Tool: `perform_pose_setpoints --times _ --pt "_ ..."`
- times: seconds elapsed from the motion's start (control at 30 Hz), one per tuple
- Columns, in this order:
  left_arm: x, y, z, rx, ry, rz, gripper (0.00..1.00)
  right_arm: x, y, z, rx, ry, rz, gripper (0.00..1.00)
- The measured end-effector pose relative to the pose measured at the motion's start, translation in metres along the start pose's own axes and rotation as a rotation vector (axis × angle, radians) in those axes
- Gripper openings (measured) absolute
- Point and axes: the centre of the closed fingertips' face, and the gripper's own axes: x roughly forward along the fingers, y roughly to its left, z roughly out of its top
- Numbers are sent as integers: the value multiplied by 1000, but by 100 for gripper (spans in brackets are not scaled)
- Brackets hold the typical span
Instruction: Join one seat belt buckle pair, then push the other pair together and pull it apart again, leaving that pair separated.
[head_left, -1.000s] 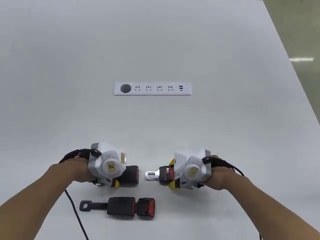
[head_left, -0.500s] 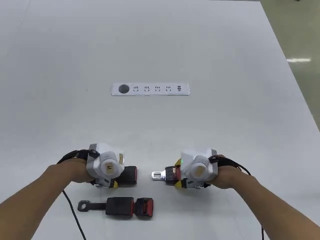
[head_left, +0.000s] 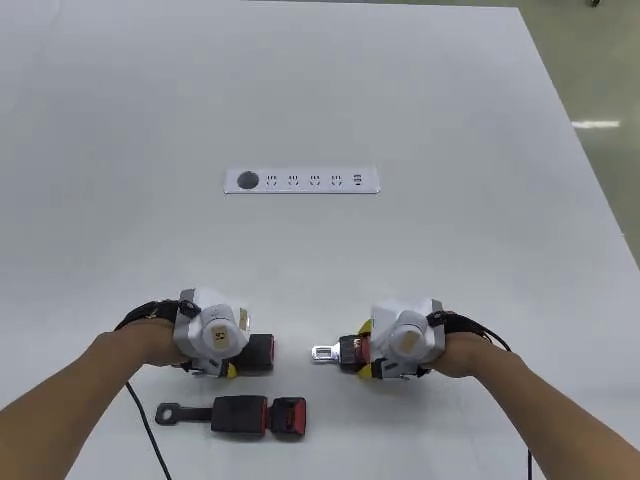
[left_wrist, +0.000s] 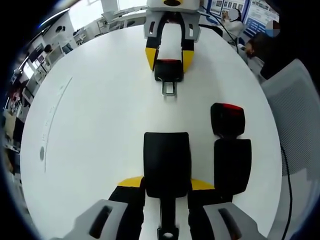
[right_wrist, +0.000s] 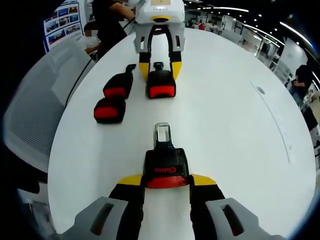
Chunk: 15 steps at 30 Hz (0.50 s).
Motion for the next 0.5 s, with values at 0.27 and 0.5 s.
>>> perform_pose_setpoints --times 0.27,0.5 --pt "-7 -4 -6 -1 28 23 39 -10 -2 5 6 -17 -16 37" --pt "-13 -1 -16 -30 11 44 40 -17 -1 -3 10 -20 -36 42"
